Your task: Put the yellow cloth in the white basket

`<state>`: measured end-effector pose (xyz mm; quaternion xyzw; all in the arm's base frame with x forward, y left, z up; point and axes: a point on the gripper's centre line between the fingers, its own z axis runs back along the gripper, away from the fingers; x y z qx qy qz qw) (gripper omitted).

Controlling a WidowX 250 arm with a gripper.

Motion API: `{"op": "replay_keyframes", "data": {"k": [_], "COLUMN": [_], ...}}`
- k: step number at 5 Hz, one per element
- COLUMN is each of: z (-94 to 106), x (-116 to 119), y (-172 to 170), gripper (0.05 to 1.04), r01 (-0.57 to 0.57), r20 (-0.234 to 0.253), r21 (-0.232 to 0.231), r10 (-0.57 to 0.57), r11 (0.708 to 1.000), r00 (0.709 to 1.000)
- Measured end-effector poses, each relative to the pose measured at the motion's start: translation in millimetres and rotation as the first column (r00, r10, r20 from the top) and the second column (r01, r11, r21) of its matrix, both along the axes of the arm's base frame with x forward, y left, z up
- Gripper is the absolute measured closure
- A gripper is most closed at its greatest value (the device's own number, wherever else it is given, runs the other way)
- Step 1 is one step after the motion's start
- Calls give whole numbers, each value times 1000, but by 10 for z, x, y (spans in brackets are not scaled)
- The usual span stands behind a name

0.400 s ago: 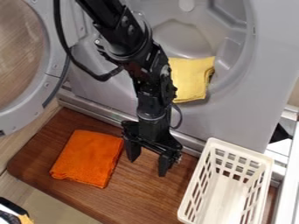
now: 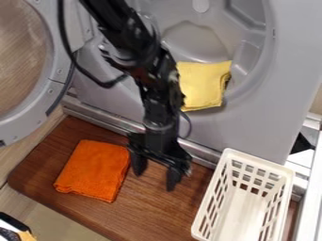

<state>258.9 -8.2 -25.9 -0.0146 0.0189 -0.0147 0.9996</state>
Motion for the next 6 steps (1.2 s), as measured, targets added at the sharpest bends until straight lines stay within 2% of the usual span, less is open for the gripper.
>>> {"op": "replay_keyframes", "data": {"k": [1,2,3,5,6], "z": [146,422,673,1131,1090], "x": [21,115,258,695,919], "y": [16,53,-5,-4,46], "gripper": [84,84,85,84,85], "r01": [-6,-7,16,6,-40], "r20": [44,149,229,366,350], "r21": [-18,-69,-109,-121,-112], "r10": [7,17,10,39,77], "r11": [1000,998,994,993,993], "r00": [999,989,973,930,934]}}
